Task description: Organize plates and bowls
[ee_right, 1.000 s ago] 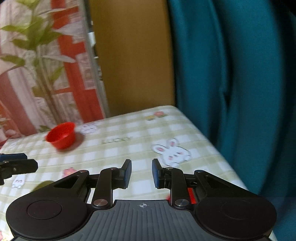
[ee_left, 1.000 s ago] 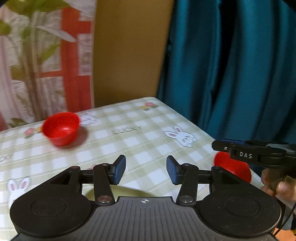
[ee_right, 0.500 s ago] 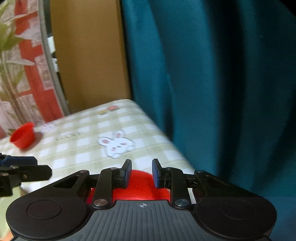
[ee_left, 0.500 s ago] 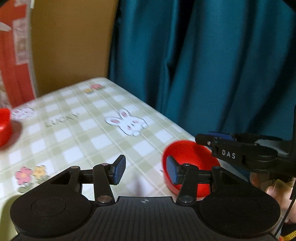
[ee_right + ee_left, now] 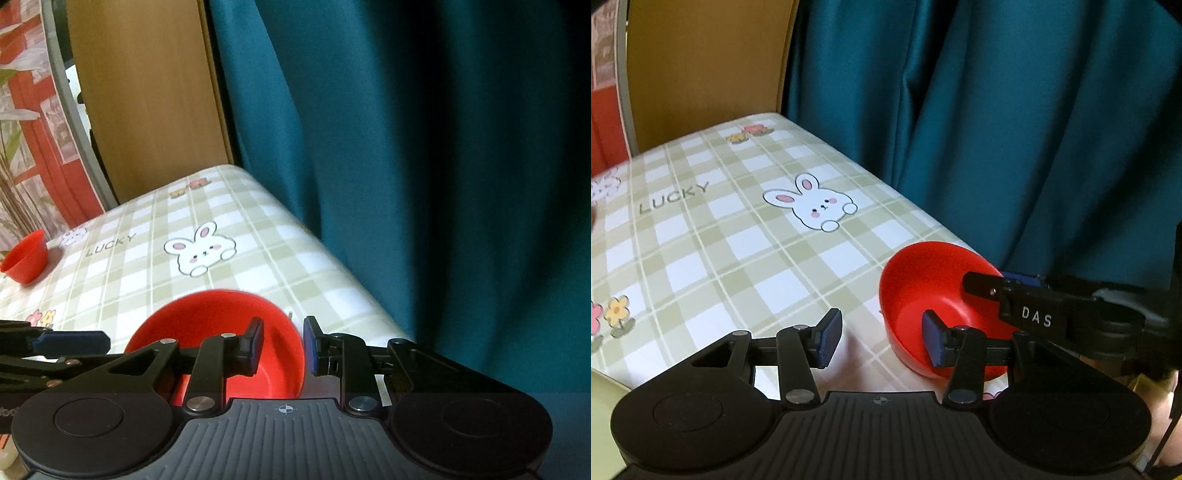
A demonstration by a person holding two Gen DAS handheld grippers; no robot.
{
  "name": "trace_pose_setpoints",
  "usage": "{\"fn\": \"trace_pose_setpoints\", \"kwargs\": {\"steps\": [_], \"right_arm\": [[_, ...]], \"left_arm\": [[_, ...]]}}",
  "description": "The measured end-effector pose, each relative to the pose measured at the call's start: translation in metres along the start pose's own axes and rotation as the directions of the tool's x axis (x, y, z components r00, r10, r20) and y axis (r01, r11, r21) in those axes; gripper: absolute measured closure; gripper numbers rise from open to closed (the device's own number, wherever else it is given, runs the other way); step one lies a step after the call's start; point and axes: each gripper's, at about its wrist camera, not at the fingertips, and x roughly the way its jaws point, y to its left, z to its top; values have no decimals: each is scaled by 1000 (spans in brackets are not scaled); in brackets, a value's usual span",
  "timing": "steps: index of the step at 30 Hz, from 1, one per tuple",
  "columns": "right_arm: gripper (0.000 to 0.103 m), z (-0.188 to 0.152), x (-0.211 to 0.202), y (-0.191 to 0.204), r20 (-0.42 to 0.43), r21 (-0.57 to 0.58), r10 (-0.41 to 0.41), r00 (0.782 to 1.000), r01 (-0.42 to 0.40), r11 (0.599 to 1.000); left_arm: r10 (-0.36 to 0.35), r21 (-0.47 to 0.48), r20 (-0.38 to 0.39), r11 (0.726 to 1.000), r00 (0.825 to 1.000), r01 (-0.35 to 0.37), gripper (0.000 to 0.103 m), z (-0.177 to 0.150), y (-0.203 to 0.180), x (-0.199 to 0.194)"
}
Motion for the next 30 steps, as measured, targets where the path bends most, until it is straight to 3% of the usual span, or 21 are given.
{"fn": "trace_pose_setpoints", "kwargs": {"steps": [3, 5, 7, 9, 21, 27, 30], "right_arm": [[85, -4, 0, -3, -15, 24, 3, 1000, -3, 1000], [87, -6, 0, -4, -22, 32, 4, 1000, -3, 999], [90, -7, -1, -5, -26, 35, 4, 1000, -3, 999], [95, -8, -2, -5, -28, 40, 11, 1000, -10, 999], [97, -3, -15, 19, -13, 22, 46, 999, -46, 999], [97, 4, -22, 47, -2, 6, 102, 995, -102, 995], [97, 9, -28, 66, 7, -17, 136, 991, -136, 991]], "left_arm": [[3, 14, -13, 1000, 1000, -3, 61, 0, -3, 1], [1, 28, -35, 1000, 999, 0, 78, 0, -3, 4], [-14, 32, -35, 999, 999, 15, 86, -1, -3, 0], [-2, 50, -34, 999, 999, 3, 86, -2, -3, -1], [50, 43, -9, 998, 999, -50, 86, -2, 6, -34], [99, 13, 23, 995, 995, -100, 86, -1, 27, -67], [94, -36, 59, 995, 994, -92, 86, -4, 46, -92]]}}
